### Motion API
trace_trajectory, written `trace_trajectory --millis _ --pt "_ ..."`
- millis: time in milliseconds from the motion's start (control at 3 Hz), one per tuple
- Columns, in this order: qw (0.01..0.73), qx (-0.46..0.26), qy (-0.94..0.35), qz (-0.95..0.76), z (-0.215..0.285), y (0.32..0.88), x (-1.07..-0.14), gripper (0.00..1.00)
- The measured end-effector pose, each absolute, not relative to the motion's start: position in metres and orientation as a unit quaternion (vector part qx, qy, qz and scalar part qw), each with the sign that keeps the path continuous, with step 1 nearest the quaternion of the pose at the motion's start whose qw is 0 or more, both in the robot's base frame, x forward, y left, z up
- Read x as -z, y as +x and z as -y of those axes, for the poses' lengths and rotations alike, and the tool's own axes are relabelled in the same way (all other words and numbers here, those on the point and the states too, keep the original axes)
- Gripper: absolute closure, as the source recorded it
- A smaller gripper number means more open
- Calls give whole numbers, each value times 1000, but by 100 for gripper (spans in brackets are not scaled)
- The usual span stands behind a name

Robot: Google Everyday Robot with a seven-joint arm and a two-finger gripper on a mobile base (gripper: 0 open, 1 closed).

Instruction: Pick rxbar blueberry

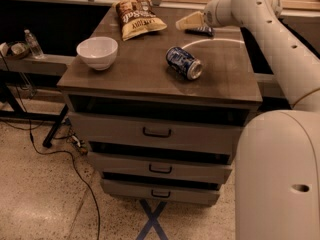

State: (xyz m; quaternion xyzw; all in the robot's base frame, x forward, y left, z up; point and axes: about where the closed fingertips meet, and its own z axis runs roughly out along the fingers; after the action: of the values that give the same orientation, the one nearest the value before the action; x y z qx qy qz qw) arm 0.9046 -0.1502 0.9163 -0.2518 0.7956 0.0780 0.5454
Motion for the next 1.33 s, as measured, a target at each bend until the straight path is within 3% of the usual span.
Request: trace_trajectory --millis 1000,1333 --pt "554 -61 -174 -812 204 962 -851 4" --pt "547 -69 -169 -817 202 967 -838 26"
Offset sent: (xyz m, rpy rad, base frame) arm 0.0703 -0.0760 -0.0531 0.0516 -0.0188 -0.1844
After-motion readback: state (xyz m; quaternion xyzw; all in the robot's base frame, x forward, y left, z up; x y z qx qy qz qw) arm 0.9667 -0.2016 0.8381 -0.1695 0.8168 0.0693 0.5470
